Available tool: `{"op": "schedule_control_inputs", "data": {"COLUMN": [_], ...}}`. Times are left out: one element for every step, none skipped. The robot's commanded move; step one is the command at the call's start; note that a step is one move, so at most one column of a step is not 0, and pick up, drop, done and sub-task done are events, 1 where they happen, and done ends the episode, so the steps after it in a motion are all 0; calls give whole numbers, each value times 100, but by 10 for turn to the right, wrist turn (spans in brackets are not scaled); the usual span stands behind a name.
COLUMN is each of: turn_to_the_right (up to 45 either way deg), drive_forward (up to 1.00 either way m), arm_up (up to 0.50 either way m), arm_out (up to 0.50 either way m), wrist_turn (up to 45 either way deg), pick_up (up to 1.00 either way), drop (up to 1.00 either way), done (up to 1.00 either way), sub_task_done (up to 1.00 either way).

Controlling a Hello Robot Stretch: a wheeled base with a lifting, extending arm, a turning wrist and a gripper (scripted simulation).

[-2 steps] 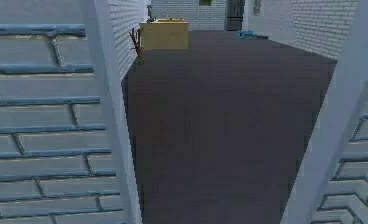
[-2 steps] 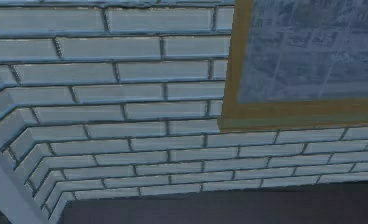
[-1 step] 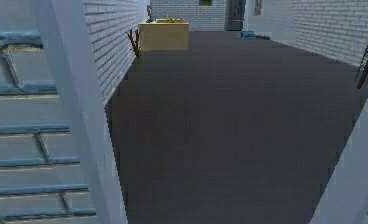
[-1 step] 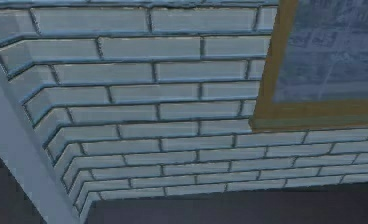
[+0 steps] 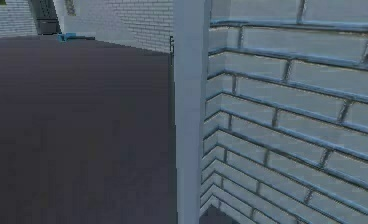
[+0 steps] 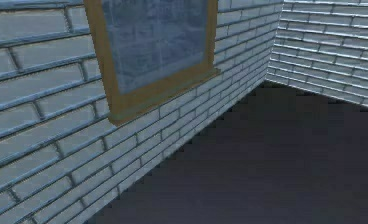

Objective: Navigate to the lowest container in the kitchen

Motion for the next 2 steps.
{"op": "schedule_control_inputs", "data": {"turn_to_the_right": [120, 0], "drive_forward": [0, 30], "arm_up": [0, 0], "arm_out": [0, 0], "wrist_turn": [0, 0], "pick_up": [0, 0], "drop": [0, 0], "done": [0, 0], "sub_task_done": [0, 0]}}
